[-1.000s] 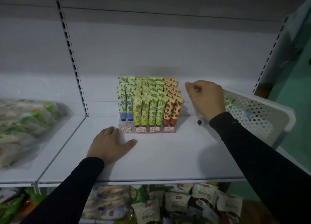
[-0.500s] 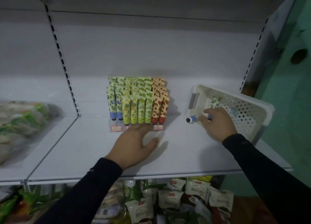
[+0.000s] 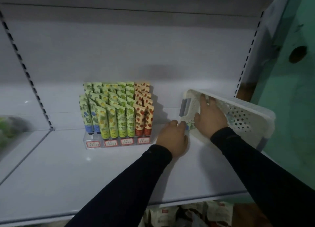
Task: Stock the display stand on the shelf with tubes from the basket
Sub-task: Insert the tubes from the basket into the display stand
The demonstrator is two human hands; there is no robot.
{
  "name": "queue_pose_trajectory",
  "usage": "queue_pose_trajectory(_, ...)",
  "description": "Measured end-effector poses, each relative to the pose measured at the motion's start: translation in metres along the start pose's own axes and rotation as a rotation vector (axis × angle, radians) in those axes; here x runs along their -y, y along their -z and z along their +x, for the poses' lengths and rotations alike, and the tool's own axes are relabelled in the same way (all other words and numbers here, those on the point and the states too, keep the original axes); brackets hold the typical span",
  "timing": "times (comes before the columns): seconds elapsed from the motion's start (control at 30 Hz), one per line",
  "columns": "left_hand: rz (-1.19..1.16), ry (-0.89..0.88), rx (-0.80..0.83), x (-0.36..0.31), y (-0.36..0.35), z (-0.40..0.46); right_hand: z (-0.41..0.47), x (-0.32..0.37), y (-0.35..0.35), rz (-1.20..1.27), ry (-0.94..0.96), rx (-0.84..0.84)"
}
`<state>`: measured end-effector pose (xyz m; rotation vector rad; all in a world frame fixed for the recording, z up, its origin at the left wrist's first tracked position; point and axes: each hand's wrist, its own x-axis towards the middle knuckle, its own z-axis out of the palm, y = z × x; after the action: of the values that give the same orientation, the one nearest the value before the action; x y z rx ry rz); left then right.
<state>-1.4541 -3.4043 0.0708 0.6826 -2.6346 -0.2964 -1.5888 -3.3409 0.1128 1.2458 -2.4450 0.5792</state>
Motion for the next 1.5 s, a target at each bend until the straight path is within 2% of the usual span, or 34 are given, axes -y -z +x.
queue_pose_trajectory(0.13, 0.089, 0.052, -0.012, 0.002, -0.018, 0.015, 0.008, -0.009, -0.006, -0.053, -0.028, -0.02)
queue_pose_trajectory(0.23, 0.072, 0.046, -0.101, 0.003, -0.025, 0.015, 0.005, -0.015, -0.003, -0.09, 0.013, -0.096)
queue_pose_trajectory(0.33, -0.082, 0.034, -0.187, 0.004, -0.026, 0.006, -0.002, -0.017, -0.001, 0.038, 0.037, -0.141)
queue_pose_trajectory(0.53, -0.295, 0.036, -0.204, 0.004, -0.002, -0.031, -0.028, -0.013, -0.004, 0.228, 0.139, -0.092)
queue_pose_trajectory(0.7, -0.487, 0.08, -0.237, 0.006, 0.032, -0.062, -0.052, 0.006, 0.013, 0.337, 0.203, -0.121)
queue_pose_trajectory(0.77, -0.559, 0.127, -0.262, 0.011, 0.045, -0.072, -0.06, 0.018, 0.028, 0.474, 0.161, -0.114)
queue_pose_trajectory(0.87, -0.744, 0.203, -0.301, 0.022, 0.06, -0.088, -0.07, 0.037, 0.045, 0.709, 0.045, -0.018)
queue_pose_trajectory(1.03, -0.979, 0.305, -0.351, 0.053, 0.077, -0.115, -0.081, 0.063, 0.056, 0.926, -0.009, 0.112)
queue_pose_trajectory(1.1, -1.0, 0.365, -0.394, 0.069, 0.083, -0.124, -0.081, 0.074, 0.057, 0.965, -0.021, 0.14)
queue_pose_trajectory(1.23, -0.875, 0.432, -0.472, 0.108, 0.092, -0.143, -0.078, 0.095, 0.053, 1.025, -0.015, 0.216)
queue_pose_trajectory(1.4, -0.806, 0.487, -0.583, 0.153, 0.102, -0.16, -0.071, 0.125, 0.05, 0.977, 0.08, 0.299)
queue_pose_trajectory(1.5, -0.805, 0.483, -0.593, 0.169, 0.108, -0.165, -0.069, 0.142, 0.055, 0.981, 0.127, 0.304)
